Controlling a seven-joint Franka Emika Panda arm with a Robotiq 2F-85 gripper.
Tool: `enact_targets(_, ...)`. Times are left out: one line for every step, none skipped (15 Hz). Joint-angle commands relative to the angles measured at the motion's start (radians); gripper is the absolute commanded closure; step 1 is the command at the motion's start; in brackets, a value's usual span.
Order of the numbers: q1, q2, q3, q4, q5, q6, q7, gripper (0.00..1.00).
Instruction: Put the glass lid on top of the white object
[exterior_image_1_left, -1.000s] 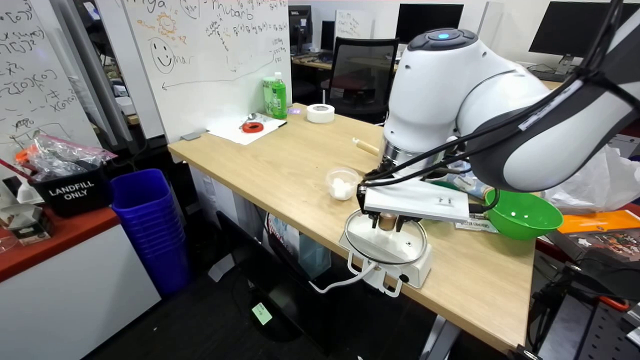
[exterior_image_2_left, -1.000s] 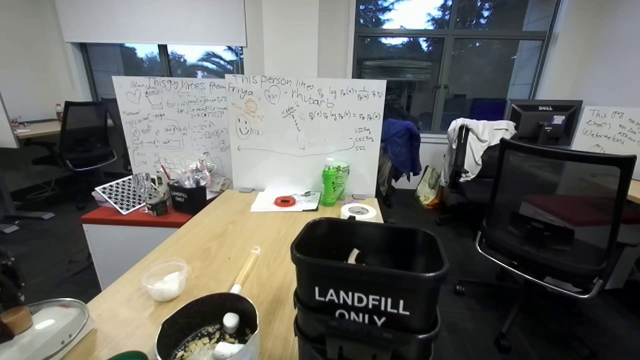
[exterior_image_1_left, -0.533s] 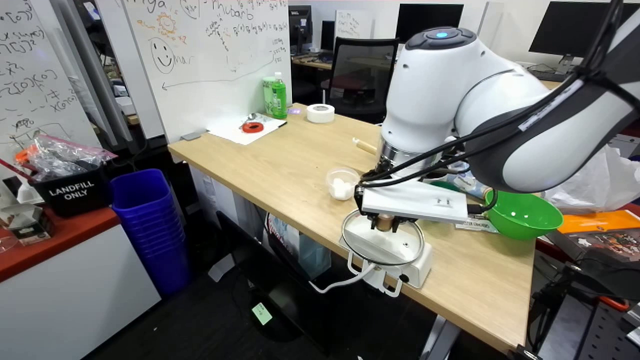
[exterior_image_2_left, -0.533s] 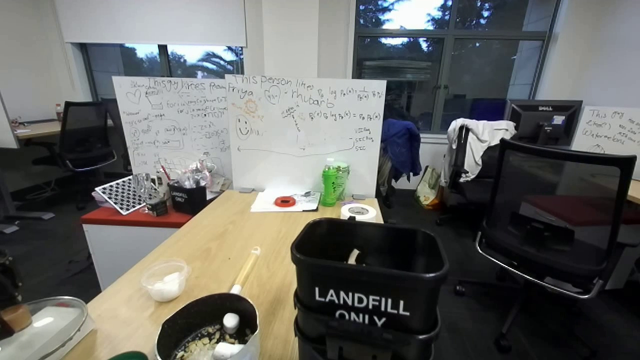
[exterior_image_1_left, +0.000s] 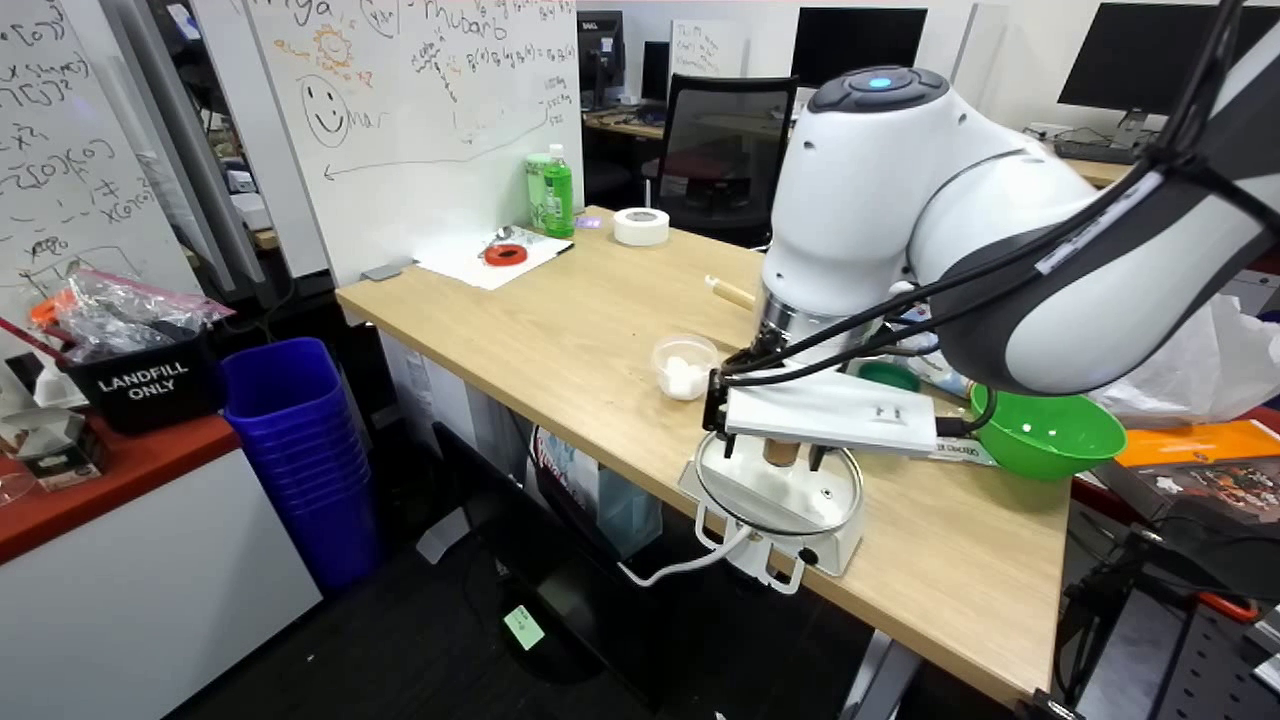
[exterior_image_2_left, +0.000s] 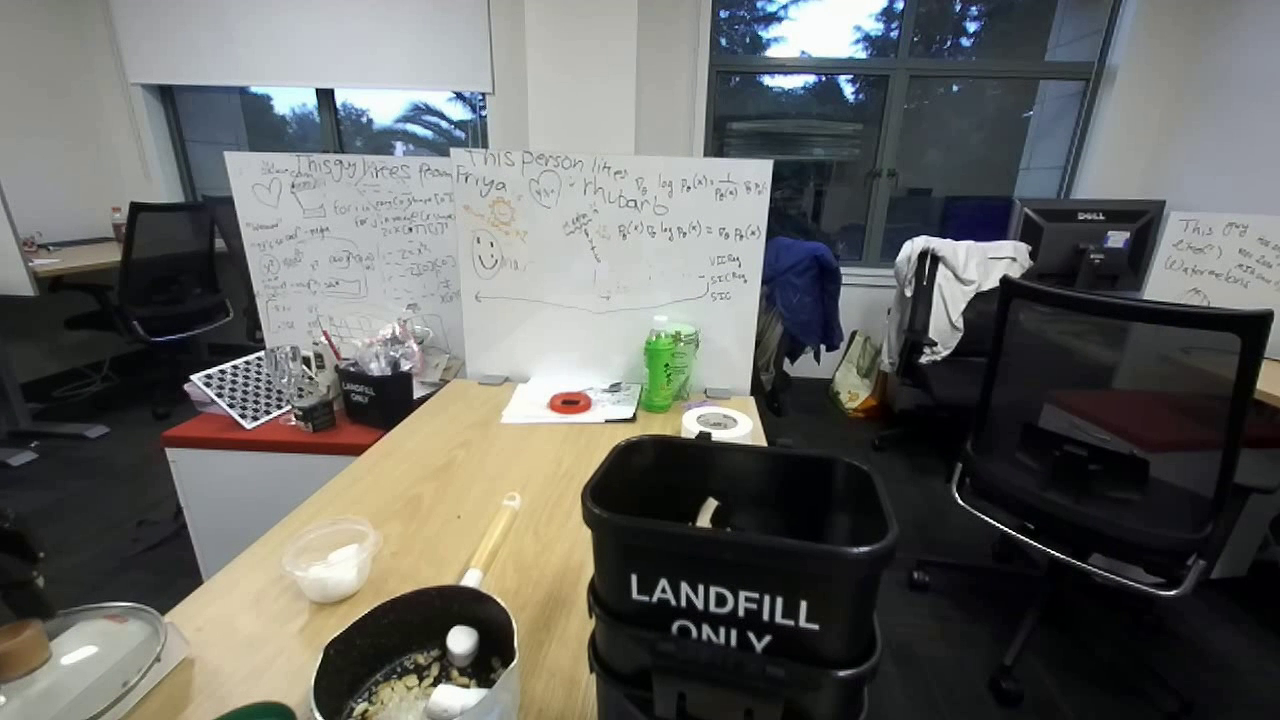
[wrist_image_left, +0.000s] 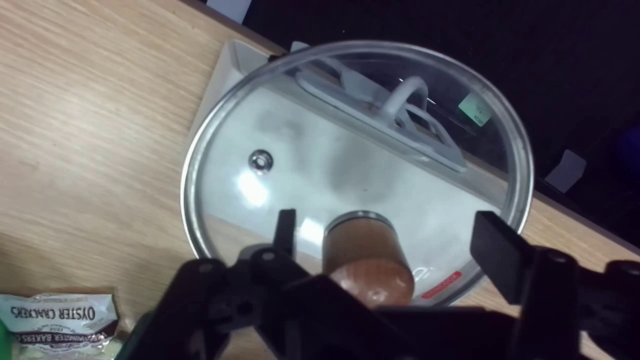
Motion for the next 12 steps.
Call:
enact_targets(-0.001,0.008,0.007,0.001,0.008,0.007,-0.016,0.00)
enact_targets(0.000,0.007,0.009,0.001,0.008,0.007,-0.017,0.00)
enact_targets(0.000,0.004,0.011,0.001,0.009,0.007,-0.017,0.00)
enact_targets(-0.002,0.001,0.014,-0.001,0.013,0.005,-0.018,0.00)
enact_targets(-0.004,-0.004,0.019,-0.004,0.020,0.001,-0.021,0.00)
enact_targets(-0.005,-0.009,0.021,-0.006,0.023,-0.003,-0.021,0.00)
enact_targets(-0.007,-0.020,0.025,-0.012,0.033,-0.015,-0.025,0.00)
enact_targets(-0.007,-0.030,0.026,-0.016,0.036,-0.025,-0.023,0.00)
enact_targets(-0.008,-0.046,0.028,-0.023,0.046,-0.041,-0.027,0.00)
enact_targets(0.051,-0.067,-0.026,-0.032,0.093,-0.052,-0.060,0.00)
enact_targets(0.051,-0.085,-0.023,-0.040,0.119,-0.070,-0.078,0.00)
enact_targets(0.053,-0.111,-0.023,-0.051,0.154,-0.091,-0.107,0.00)
